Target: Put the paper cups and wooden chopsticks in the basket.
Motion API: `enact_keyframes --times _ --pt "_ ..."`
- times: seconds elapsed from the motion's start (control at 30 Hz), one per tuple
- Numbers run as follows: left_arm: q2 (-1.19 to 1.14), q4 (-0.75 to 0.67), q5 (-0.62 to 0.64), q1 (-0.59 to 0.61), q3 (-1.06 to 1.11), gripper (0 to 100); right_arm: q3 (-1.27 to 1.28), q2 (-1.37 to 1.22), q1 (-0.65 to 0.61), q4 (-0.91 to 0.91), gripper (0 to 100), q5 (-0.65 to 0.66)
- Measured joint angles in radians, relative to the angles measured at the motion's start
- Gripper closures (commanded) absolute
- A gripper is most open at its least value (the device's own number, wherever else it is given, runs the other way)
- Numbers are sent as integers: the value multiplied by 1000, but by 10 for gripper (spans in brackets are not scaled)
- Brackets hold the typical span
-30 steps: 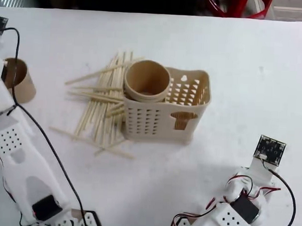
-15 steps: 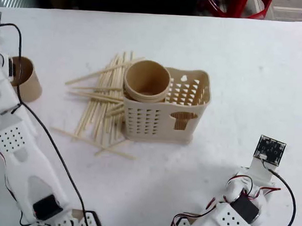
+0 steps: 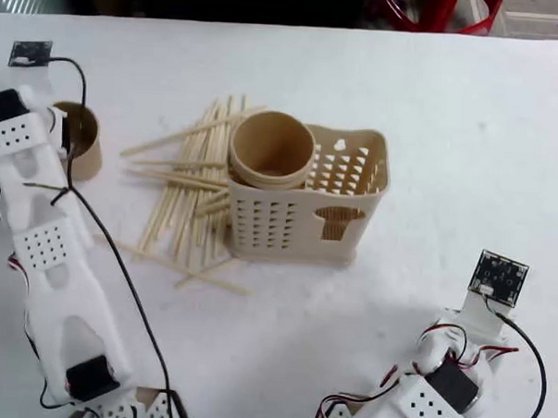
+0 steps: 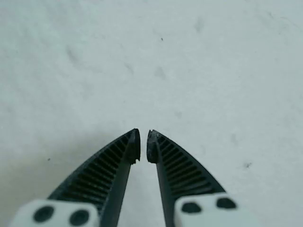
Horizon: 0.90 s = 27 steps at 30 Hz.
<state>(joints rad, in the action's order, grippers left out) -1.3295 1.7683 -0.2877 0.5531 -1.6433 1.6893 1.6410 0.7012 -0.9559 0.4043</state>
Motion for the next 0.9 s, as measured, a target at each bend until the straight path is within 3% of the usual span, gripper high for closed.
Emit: enact_keyframes --times 0.2,0.5,0.67,0.9 --pt "199 15 -2 -2 2 976 0 0 0 0 954 0" --pt "784 17 44 -3 83 977 0 0 0 0 954 0" --pt "1183 17 57 -109 488 977 0 0 0 0 954 0" --pt "1720 -71 57 -476 1123 977 0 0 0 0 954 0"
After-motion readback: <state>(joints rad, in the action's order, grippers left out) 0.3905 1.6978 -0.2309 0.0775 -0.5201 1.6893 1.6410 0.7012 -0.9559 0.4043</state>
